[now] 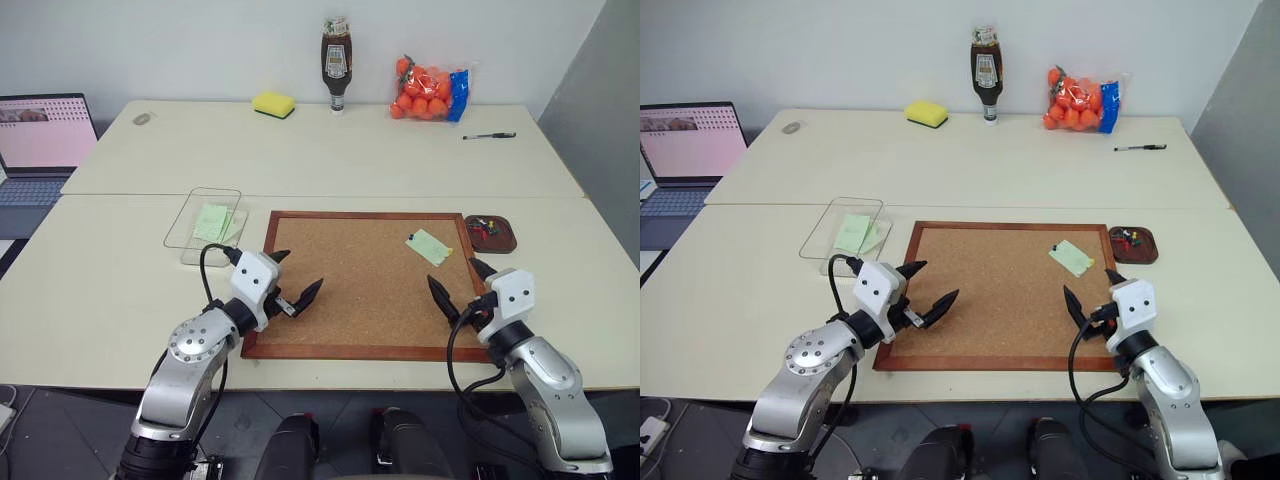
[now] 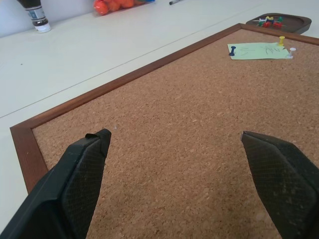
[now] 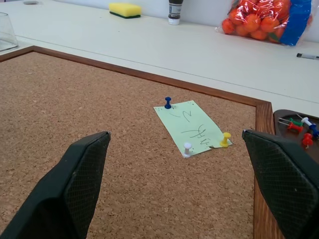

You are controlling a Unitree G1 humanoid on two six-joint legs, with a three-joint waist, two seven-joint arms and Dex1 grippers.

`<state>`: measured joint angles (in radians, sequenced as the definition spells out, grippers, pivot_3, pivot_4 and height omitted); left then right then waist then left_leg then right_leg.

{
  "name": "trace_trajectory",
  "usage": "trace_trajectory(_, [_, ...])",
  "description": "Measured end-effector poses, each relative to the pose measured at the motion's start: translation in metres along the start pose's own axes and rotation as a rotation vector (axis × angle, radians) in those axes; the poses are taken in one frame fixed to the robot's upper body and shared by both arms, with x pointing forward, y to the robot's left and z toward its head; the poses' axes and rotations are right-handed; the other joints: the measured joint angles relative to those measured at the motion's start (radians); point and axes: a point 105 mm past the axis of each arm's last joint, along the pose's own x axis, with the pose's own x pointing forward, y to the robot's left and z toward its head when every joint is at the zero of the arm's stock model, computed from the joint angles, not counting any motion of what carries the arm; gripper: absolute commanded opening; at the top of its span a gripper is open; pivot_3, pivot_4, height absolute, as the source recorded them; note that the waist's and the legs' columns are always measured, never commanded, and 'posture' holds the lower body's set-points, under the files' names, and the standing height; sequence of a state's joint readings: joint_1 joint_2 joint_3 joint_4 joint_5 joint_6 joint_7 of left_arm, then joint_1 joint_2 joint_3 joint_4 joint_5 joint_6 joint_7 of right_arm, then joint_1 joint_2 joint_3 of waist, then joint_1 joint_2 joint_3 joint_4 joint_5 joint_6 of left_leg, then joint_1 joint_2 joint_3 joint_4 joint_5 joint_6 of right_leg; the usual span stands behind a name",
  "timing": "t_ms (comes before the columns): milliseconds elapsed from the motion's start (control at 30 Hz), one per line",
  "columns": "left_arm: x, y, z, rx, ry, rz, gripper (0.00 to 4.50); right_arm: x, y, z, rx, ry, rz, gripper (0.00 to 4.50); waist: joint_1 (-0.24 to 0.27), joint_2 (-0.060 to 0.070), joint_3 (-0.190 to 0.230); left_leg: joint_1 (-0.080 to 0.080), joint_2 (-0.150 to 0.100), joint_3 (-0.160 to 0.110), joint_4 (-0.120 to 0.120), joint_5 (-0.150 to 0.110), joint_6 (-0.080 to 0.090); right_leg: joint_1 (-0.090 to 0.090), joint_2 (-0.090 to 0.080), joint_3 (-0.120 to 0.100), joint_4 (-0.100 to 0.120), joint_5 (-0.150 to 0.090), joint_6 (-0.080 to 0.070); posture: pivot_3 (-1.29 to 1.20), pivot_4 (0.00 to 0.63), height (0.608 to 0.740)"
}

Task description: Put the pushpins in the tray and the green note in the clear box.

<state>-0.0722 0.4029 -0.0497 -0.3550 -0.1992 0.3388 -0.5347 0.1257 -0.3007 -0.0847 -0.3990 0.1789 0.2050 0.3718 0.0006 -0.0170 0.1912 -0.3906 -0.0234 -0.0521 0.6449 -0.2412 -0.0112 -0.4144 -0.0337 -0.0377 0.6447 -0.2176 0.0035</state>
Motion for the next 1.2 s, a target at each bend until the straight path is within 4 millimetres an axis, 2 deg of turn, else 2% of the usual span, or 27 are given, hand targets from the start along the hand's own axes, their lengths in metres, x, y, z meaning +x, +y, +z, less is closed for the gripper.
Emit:
trace_trajectory(433, [0.009, 0.007, 0.016, 0.048, -0.03, 0.007, 4.44, 0.002, 0.003, 0.004, -0.006, -0.015, 0.009, 4.5, 0.0, 0.0, 0.0, 0.0, 0.0, 0.0, 0.0, 0.0, 0.0, 0.0, 0.0, 0.0, 0.0, 0.0, 0.0, 0.0, 0.15, 0.74])
trace_trajectory(667, [0.021, 0.008, 0.021, 0.049, -0.04, -0.076, 4.44, 0.002, 0.005, 0.005, -0.003, -0.016, 0.013, 4.5, 0.0, 0.0, 0.0, 0.0, 0.0, 0.0, 0.0, 0.0, 0.0, 0.0, 0.0, 0.0, 0.0, 0.0, 0.0, 0.0, 0.15, 0.74])
trace_trajectory(767, [0.028, 0.009, 0.024, 0.045, -0.048, -0.111, 4.0, 0.002, 0.008, 0.008, -0.003, -0.023, 0.015, 4.5, 0.0, 0.0, 0.0, 0.0, 0.0, 0.0, 0.0, 0.0, 0.0, 0.0, 0.001, 0.0, 0.0, 0.0, 0.0, 0.0, 0.15, 0.74])
trace_trajectory(967, [0.046, 0.009, 0.021, 0.055, -0.032, -0.191, 2.83, 0.001, 0.009, 0.016, -0.008, -0.027, 0.015, 4.5, 0.0, 0.0, 0.0, 0.0, 0.0, 0.0, 0.0, 0.0, 0.0, 0.0, 0.001, 0.0, 0.0, 0.0, 0.001, 0.0, 0.15, 0.74])
trace_trajectory(1200, [0.058, -0.02, 0.019, 0.053, -0.021, -0.384, 1.59, 0.001, 0.01, 0.022, -0.014, -0.033, 0.014, 4.5, -0.001, 0.0, 0.0, 0.0, 0.0, 0.001, 0.0, 0.0, 0.0, 0.0, 0.001, 0.0, 0.0, 0.0, 0.001, 0.0, 0.15, 0.74])
